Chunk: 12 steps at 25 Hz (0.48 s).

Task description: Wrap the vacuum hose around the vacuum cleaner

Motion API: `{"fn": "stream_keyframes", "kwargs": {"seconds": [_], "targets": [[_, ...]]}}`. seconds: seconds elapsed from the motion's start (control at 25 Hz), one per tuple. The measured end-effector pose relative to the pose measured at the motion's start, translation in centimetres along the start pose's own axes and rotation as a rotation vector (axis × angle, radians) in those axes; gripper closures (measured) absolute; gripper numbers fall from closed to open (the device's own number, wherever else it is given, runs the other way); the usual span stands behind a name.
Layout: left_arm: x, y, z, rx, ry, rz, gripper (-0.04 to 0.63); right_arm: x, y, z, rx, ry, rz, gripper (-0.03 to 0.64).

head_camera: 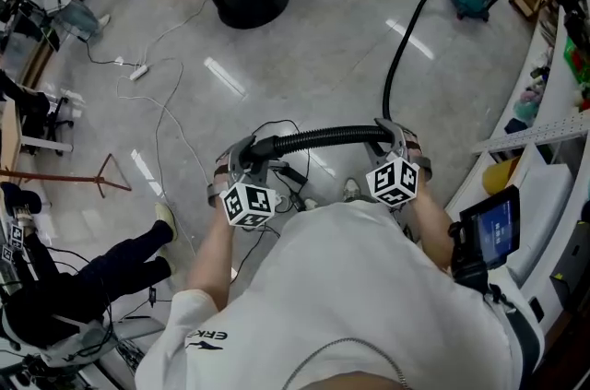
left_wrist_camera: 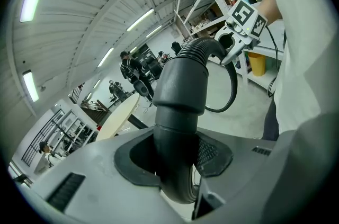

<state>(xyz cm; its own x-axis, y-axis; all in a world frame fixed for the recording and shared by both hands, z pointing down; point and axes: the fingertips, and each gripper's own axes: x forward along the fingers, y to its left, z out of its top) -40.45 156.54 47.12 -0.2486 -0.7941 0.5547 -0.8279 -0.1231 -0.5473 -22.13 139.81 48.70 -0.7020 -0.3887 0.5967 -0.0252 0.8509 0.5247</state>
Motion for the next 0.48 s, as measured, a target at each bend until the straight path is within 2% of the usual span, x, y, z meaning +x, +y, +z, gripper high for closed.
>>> {"fn": "stream_keyframes", "kwargs": {"seconds": [0.28, 0.48], "targets": [[1.7, 0.2, 1.7, 0.075, -0.077, -0.069, 0.457, -1.6, -0.1, -1.5, 0.067, 0.066, -0.077, 0.437], [4.4, -0.7, 4.9, 0.138, -0.148, -0.147, 0.457, -3.6, -1.4, -4.1, 0.142, 0.133, -0.153, 0.437]]}}
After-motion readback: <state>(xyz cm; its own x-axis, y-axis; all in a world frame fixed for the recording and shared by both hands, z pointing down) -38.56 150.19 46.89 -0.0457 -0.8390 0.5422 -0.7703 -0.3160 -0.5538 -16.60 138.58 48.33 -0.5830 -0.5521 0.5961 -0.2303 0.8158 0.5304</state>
